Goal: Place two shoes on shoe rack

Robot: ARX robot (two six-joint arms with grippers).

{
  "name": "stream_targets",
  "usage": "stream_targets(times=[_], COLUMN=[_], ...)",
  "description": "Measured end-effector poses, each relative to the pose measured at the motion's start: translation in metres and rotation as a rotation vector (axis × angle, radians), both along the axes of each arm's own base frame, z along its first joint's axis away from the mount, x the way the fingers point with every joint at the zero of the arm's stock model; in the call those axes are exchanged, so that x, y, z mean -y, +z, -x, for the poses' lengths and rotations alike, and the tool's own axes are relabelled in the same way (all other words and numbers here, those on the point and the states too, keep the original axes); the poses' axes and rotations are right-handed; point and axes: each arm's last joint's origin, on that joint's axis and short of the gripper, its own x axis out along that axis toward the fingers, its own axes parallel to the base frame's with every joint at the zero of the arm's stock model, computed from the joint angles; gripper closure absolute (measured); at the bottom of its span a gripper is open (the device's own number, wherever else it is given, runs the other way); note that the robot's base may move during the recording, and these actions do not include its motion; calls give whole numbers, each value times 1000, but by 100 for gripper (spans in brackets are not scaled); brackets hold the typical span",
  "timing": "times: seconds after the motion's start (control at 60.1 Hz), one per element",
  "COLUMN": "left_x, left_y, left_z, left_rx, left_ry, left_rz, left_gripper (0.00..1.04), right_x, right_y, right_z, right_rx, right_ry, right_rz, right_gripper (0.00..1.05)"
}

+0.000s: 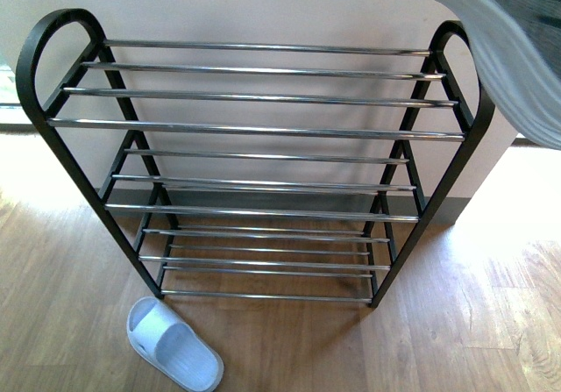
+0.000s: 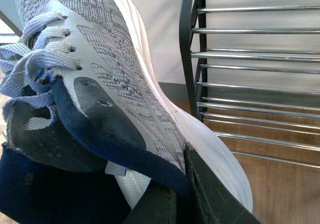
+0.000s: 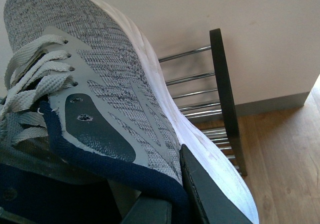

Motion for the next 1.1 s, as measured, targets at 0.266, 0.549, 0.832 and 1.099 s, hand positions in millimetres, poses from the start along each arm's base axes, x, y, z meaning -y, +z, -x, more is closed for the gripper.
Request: stream_targets(times=[0.266, 0.549, 0.832, 1.099], left_x=[0, 0, 0, 0], left_y=[0, 0, 0, 0], left_z=[0, 0, 0, 0], left_rx=[0, 0, 0, 0], left_ry=[0, 0, 0, 0], left_rz=[0, 0, 0, 0], left_gripper=[103, 103, 103, 103], right_x=[-12, -17, -11, -3], right_y=[-26, -45, -65, -73], right_z=[-46, -81, -104, -115], right_rx=[-144, -227, -294, -316], right_ry=[-143, -208, -275, -296], right_rz=[-2, -16, -58, -87], right_gripper=[103, 103, 103, 103])
